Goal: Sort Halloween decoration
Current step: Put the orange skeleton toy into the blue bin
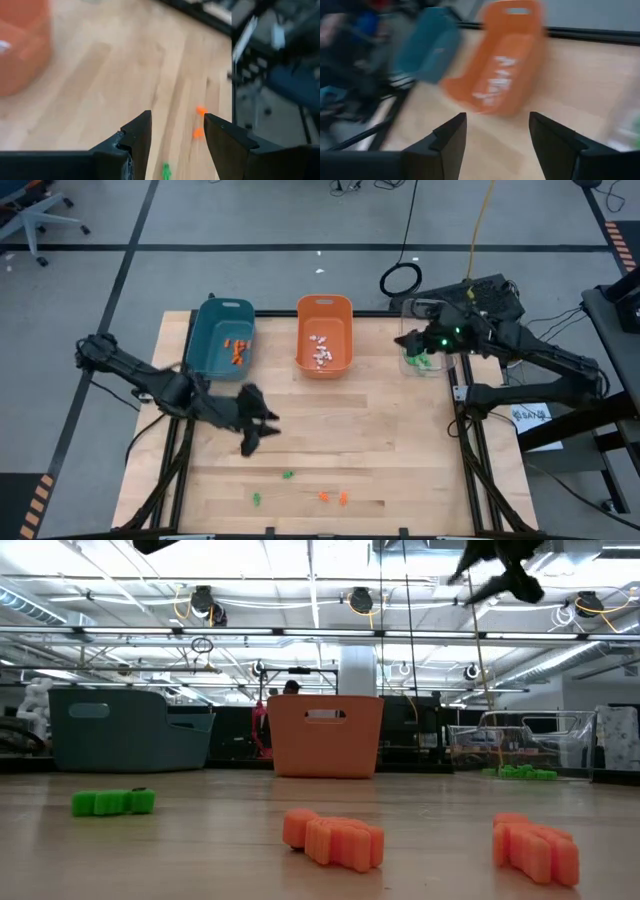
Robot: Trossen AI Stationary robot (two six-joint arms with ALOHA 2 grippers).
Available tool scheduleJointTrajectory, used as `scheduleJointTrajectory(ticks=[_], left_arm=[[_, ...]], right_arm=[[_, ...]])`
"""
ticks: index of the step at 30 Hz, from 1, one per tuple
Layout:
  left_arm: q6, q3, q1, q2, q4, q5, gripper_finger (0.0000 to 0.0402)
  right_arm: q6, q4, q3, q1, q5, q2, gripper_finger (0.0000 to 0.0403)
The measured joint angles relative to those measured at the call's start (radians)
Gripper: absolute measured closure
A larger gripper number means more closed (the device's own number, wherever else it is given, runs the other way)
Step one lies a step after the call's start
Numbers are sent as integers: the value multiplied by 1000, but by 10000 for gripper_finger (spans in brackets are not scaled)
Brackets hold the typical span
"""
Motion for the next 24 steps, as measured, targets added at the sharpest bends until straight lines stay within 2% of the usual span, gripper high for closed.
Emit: scheduleJointTrajectory(ticks=[7,10,13,16,18,24], left_arm=[[1,0,-103,161,141,71,221],[24,5,-117,223,277,117,221],[61,43,-124,294,306,163,221],[121,72,-124,358,315,213,221],[184,85,-121,394,347,257,222],[385,114,-118,497,379,290,237]], right_arm=[[51,171,0,251,17,66,203],[70,229,0,350,93,98,203],[78,277,0,434,173,127,203],[109,314,0,503,234,151,203],[130,335,0,538,242,168,203],[174,369,0,631,243,199,203]])
